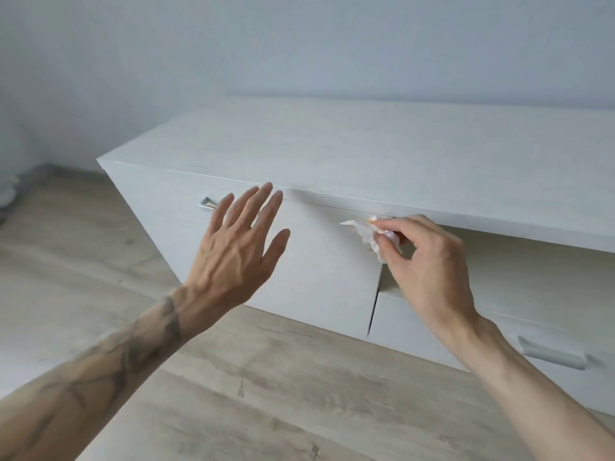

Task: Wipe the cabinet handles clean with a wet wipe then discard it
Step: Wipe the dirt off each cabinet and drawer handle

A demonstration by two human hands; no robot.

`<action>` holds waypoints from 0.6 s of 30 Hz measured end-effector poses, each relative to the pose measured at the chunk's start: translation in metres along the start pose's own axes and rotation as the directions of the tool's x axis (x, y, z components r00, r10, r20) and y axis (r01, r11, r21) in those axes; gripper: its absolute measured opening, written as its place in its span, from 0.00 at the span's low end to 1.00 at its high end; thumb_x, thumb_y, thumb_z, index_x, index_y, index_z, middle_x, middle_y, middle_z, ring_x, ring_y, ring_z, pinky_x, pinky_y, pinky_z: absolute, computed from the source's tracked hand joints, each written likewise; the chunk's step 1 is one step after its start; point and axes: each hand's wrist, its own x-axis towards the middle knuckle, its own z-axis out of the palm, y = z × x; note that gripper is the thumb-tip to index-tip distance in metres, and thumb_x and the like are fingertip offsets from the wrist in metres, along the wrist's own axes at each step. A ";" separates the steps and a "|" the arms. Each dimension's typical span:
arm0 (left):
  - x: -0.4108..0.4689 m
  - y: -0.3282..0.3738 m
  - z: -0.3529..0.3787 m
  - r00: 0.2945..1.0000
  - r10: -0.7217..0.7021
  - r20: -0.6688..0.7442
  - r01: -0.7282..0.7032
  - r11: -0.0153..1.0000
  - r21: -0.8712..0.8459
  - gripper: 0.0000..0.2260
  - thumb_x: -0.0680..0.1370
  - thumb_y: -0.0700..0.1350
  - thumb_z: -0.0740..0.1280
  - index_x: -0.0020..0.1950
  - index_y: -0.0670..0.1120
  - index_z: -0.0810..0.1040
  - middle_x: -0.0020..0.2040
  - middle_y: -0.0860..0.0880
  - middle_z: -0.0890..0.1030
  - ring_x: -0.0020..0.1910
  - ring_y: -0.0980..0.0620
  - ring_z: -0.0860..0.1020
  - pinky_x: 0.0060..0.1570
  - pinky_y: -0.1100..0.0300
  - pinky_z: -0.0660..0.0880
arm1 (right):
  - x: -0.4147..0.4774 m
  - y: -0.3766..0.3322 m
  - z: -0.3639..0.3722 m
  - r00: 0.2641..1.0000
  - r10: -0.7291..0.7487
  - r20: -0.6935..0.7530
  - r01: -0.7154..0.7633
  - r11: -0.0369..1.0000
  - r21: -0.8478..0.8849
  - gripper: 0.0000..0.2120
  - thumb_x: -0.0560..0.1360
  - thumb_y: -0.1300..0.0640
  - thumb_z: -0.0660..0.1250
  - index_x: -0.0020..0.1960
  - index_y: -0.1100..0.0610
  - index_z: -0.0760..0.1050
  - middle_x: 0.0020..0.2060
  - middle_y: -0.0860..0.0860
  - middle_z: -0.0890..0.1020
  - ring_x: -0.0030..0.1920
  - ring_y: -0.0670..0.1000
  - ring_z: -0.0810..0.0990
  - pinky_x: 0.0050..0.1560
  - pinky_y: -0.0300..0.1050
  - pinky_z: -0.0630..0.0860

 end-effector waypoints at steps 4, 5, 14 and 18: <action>0.005 -0.084 -0.001 0.999 0.014 -0.032 -0.014 1.000 -0.014 0.27 0.87 0.55 0.55 0.82 0.43 0.68 0.83 0.44 0.66 0.82 0.43 0.65 0.82 0.44 0.57 | 0.017 -0.045 0.048 0.998 0.004 -0.057 -0.007 0.998 -0.058 0.10 0.78 0.64 0.74 0.58 0.56 0.87 0.46 0.46 0.84 0.45 0.49 0.84 0.51 0.41 0.78; 0.006 -0.104 0.001 0.999 0.022 -0.040 -0.023 1.000 -0.014 0.26 0.87 0.55 0.54 0.82 0.43 0.68 0.82 0.44 0.66 0.81 0.43 0.65 0.82 0.44 0.57 | 0.020 -0.055 0.062 0.998 0.003 -0.067 -0.008 0.997 -0.071 0.10 0.78 0.64 0.74 0.57 0.56 0.87 0.46 0.45 0.84 0.45 0.49 0.84 0.51 0.43 0.79; 0.034 -0.234 0.053 0.972 0.175 -0.156 -0.173 0.984 0.029 0.28 0.88 0.54 0.54 0.85 0.41 0.61 0.83 0.41 0.64 0.83 0.40 0.62 0.82 0.40 0.56 | 0.046 -0.115 0.170 0.986 0.120 -0.118 -0.131 0.987 -0.092 0.09 0.78 0.65 0.73 0.56 0.55 0.86 0.46 0.47 0.84 0.44 0.47 0.84 0.49 0.43 0.80; 0.045 -0.252 0.079 0.964 0.170 -0.206 -0.180 0.983 -0.032 0.27 0.88 0.54 0.54 0.84 0.41 0.62 0.82 0.41 0.65 0.82 0.39 0.63 0.83 0.41 0.55 | 0.056 -0.120 0.199 0.981 0.146 -0.124 -0.158 0.984 -0.088 0.08 0.78 0.65 0.72 0.53 0.53 0.84 0.47 0.45 0.82 0.46 0.46 0.85 0.49 0.46 0.81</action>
